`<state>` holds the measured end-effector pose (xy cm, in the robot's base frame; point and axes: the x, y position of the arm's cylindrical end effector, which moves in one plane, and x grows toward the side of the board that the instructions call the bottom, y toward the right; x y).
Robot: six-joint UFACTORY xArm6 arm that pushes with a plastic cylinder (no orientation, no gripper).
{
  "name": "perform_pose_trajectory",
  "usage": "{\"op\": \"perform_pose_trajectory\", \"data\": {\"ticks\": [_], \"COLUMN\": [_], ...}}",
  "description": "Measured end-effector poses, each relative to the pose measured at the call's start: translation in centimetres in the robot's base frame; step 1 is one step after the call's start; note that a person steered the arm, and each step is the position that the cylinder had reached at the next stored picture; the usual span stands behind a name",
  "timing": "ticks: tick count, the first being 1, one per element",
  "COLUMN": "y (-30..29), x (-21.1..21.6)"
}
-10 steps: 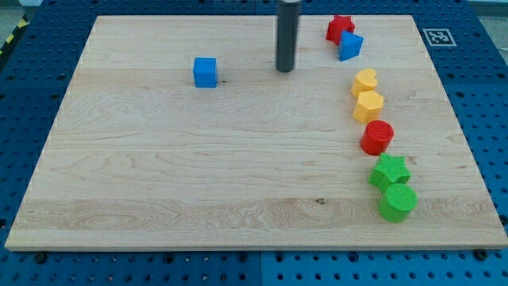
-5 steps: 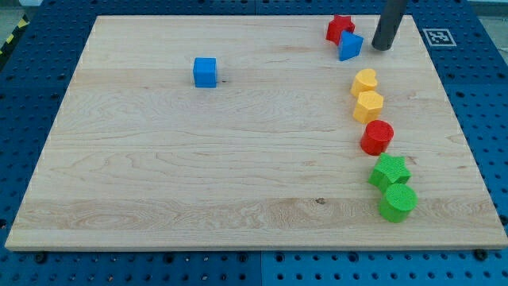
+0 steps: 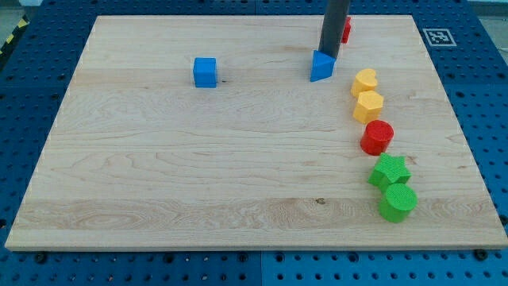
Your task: Place the blue triangle horizontally left to the yellow heart
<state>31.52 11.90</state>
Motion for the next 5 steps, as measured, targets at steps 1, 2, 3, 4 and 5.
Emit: {"op": "perform_pose_trajectory", "data": {"ticks": [1,2,3,4,5], "y": [-0.7,-0.7,-0.7,-0.7,-0.7], "x": [1.4,2.9,4.3,5.7,6.1]}}
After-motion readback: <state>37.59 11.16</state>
